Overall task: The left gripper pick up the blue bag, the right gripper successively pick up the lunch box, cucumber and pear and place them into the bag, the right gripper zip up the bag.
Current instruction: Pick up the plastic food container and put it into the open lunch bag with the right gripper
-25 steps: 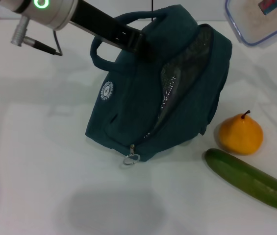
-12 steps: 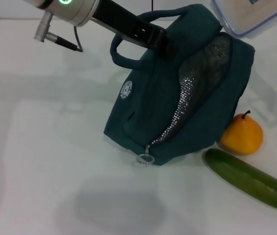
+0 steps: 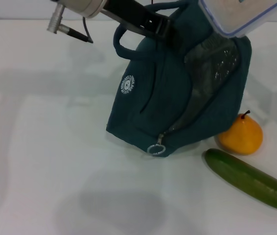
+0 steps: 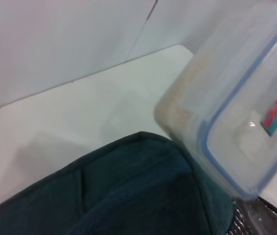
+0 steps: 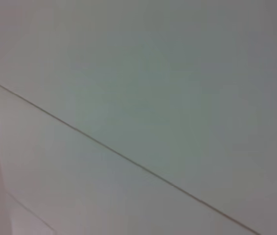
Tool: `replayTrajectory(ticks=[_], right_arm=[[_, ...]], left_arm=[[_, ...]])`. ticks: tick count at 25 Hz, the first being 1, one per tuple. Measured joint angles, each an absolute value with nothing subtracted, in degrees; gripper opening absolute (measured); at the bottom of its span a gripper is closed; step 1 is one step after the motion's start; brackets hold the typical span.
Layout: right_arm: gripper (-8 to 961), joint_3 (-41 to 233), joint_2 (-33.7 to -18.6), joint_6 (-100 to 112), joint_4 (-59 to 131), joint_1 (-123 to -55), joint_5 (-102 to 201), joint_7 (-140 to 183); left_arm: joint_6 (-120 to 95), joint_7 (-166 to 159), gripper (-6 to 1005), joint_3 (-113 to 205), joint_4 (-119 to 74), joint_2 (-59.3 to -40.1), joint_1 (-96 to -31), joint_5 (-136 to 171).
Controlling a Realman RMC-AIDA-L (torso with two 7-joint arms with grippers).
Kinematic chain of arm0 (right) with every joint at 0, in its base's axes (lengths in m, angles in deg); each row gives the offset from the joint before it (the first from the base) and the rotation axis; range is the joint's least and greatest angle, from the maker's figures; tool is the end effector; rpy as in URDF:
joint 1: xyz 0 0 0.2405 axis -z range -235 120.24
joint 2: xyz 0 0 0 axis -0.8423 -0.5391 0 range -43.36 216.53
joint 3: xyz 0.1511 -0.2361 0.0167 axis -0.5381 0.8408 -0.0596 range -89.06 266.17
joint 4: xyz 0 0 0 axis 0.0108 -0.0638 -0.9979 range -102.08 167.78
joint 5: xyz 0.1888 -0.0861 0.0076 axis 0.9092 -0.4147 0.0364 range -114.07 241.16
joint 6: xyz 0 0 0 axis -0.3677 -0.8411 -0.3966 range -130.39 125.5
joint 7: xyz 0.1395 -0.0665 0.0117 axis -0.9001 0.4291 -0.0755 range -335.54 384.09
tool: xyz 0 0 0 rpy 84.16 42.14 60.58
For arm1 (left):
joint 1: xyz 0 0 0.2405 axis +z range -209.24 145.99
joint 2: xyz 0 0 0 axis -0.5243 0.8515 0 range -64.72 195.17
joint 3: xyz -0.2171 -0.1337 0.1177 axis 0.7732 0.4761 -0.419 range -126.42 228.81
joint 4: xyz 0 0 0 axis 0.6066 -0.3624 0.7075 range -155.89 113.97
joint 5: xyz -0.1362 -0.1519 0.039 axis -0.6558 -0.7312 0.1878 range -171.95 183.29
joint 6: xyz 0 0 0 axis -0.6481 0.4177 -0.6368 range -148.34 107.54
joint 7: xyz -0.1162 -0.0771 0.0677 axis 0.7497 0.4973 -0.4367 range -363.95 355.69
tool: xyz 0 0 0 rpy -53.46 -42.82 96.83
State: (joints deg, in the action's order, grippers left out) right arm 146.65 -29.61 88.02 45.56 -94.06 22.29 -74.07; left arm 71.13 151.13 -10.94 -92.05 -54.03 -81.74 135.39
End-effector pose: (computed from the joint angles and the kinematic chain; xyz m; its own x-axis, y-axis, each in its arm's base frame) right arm 0.2146 0.3956 0.0365 -0.2422 -0.3992 -0.8843 -0.5967 -0.6575 0.4602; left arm -0.0853 0.4102 -0.0012 0.6890 0.7050 0.1679 0.7240 -0.6798 -0.1167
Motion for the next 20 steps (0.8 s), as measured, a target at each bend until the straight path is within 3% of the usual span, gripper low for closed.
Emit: replayTrajectory(ticks=[20], right_arm=[[96, 152.2, -29.61, 86.5, 42.5, -94.4, 21.6, -73.5]], left_arm=[[69.6, 151.0, 52, -6.2, -89.4, -53.04, -82.0, 129.7]])
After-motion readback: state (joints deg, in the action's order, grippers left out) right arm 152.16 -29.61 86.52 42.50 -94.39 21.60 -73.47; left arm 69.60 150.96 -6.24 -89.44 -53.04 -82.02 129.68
